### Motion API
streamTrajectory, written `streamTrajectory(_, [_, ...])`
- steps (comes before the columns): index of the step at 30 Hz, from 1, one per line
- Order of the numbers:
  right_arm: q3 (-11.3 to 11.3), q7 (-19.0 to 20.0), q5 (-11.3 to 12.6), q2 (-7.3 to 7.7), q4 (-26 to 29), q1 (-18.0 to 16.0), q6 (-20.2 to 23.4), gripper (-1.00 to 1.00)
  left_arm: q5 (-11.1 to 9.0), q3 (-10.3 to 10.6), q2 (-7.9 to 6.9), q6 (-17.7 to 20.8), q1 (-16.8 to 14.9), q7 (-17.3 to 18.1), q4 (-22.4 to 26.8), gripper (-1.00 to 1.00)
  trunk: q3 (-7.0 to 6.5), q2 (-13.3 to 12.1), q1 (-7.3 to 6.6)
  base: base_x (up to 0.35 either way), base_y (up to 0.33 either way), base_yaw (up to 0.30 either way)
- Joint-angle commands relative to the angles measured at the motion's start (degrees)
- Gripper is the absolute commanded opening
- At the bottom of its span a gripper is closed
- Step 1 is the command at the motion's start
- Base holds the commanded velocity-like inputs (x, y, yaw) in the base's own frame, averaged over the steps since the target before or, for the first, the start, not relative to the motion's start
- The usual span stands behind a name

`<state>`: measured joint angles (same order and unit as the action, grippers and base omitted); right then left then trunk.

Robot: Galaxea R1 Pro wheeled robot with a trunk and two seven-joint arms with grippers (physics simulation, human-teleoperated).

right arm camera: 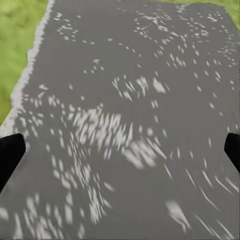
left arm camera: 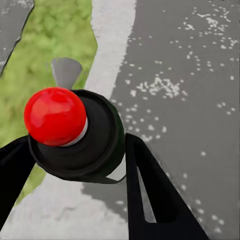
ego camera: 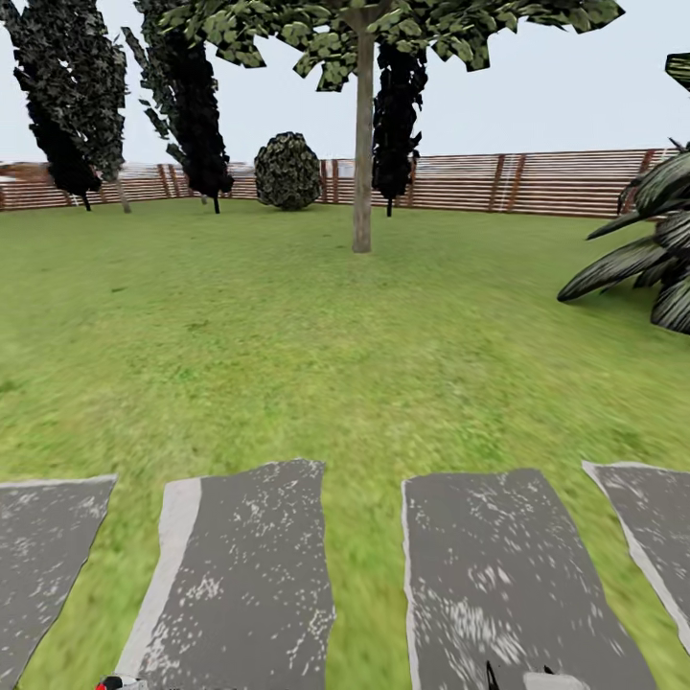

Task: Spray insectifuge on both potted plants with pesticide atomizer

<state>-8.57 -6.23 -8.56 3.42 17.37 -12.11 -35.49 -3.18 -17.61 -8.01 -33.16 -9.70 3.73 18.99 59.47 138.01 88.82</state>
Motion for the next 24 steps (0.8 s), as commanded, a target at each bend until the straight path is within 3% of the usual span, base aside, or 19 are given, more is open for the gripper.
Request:
streamTrajectory(1, [-0.2,-0.4,-0.6,-0.02,0.0,0.0,-0.1,1.0,-0.3,-0.1,0.01,-0.1,-0.1,0.4,-0.1,-1.0,0.02,0.0,-0.01,0.066,0.305,0.27])
streamTrajectory(24, [-0.2,-0.4,-0.7,-0.04,-0.1,0.0,-0.1,1.0,-0.2,-0.3,0.01,0.4,-0.1,0.5,-0.1,-1.0,-0.13,0.0,-0.01,0.111,0.289,0.273])
